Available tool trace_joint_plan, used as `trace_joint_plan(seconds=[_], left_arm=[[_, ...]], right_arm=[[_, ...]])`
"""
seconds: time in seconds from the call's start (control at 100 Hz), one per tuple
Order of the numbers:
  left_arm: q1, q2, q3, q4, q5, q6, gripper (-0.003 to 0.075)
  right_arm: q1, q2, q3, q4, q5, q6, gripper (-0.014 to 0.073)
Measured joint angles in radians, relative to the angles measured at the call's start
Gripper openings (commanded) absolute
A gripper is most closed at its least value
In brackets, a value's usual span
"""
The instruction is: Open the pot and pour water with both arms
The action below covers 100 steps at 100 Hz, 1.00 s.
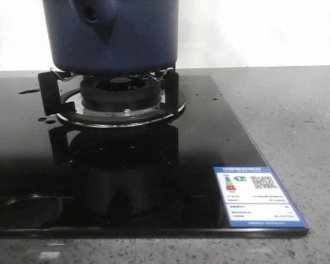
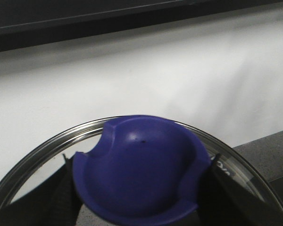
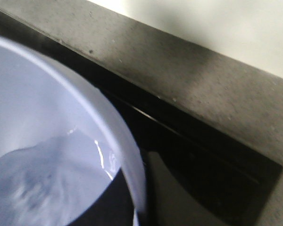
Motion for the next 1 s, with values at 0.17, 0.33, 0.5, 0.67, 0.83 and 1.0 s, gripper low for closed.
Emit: trace_joint_plan(seconds=[0.17, 0.33, 0.5, 0.67, 0.83, 1.0], left_arm=[[0.004, 0.0, 0.0, -0.001, 0.002, 0.0, 0.0354], [0.004, 0.0, 0.0, -0.002, 0.009, 0.0, 0.0354], [0.004, 0.0, 0.0, -0.002, 0.009, 0.0, 0.0354], [0.004, 0.0, 0.0, -0.004, 0.009, 0.0, 0.0354], [0.004, 0.0, 0.0, -0.004, 0.009, 0.0, 0.0354], [0.004, 0.0, 0.0, -0.004, 0.009, 0.0, 0.0354]], right_arm=[[0.032, 0.002, 0.045, -0.002, -0.125, -0.038, -0.0041], [0.033, -0.026, 0.166, -0.004, -0.264, -0.11, -0.0041], [0.051, -0.115, 0.348, 0.034, -0.486, -0.239, -0.0041], [0.082, -0.194, 0.511, 0.092, -0.72, -0.359, -0.0042], [0.106, -0.225, 0.635, 0.106, -0.92, -0.384, -0.0042], [0.138, -0.26, 0.759, 0.104, -1.14, -0.386, -0.0044]])
